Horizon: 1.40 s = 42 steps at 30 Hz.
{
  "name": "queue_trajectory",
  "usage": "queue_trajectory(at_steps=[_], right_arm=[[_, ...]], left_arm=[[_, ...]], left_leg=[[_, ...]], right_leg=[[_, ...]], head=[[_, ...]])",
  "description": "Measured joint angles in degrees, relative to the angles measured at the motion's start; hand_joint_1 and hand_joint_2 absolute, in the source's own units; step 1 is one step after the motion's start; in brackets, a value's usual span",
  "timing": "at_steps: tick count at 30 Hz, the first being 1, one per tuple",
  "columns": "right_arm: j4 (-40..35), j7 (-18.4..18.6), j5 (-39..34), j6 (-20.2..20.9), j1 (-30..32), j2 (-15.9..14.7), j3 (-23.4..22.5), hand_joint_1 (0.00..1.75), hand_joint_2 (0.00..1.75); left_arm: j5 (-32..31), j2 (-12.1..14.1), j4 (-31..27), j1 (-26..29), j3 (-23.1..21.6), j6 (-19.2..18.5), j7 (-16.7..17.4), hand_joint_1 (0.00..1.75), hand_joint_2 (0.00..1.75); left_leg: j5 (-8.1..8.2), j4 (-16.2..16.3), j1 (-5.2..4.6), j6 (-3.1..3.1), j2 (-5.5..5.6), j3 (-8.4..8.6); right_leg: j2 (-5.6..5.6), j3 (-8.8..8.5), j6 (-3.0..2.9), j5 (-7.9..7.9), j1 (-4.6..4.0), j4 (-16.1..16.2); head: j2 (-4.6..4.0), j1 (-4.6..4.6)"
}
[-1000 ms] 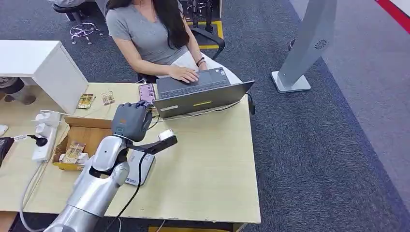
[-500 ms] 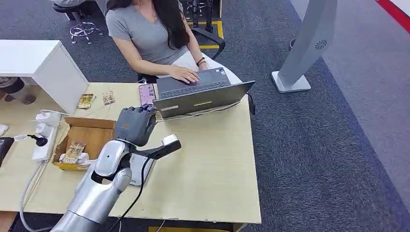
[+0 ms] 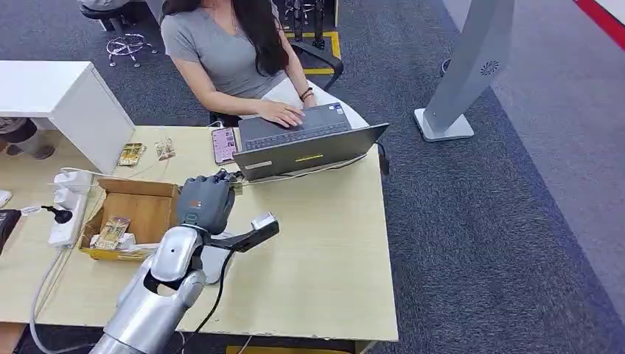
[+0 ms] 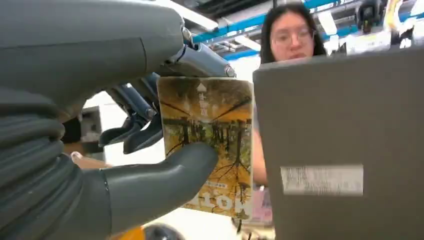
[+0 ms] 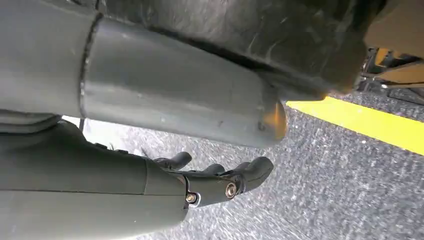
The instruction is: Pass the card to the sensor for recognition and then transmit it.
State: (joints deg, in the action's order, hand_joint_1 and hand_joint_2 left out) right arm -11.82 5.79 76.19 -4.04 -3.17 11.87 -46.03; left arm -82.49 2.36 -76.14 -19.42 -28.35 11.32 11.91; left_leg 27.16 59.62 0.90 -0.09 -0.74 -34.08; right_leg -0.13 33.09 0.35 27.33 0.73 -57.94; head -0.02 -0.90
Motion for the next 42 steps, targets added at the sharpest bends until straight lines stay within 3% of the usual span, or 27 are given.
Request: queue_trajectory(at_steps=[13, 36, 42], right_arm=[[0.0, -0.2, -1.2, -0.7, 0.3, 0.4, -2.7, 0.0, 0.0], [0.0, -0.2, -1.2, -0.9, 0.4, 0.5, -3.9, 0.0, 0.0], [0.0, -0.1, -0.1, -1.0, 0.4, 0.5, -4.0, 0.0, 0.0]], left_arm=[[1.6, 3.8, -8.6, 9.4, -1.7, -0.2, 0.1, 1.75, 1.75], [2.1, 5.0, -9.9, 13.8, -1.7, 1.7, -0.7, 1.75, 1.75], [2.4, 5.0, -9.7, 16.4, 1.6, 4.0, 0.7, 1.75, 1.75]], left_leg=[[0.01, 0.0, 0.01, -0.02, 0.0, -0.02], [0.02, 0.0, 0.0, -0.02, 0.01, -0.05], [0.02, 0.0, 0.01, -0.03, 0.0, -0.05]], right_leg=[[0.0, 0.06, -0.01, 0.01, 0.0, 0.0], [-0.01, 0.06, -0.01, 0.01, 0.0, 0.0], [0.0, 0.06, -0.01, 0.02, 0.0, 0.0]], head=[[0.0, 0.0], [0.0, 0.0], [0.0, 0.0]])
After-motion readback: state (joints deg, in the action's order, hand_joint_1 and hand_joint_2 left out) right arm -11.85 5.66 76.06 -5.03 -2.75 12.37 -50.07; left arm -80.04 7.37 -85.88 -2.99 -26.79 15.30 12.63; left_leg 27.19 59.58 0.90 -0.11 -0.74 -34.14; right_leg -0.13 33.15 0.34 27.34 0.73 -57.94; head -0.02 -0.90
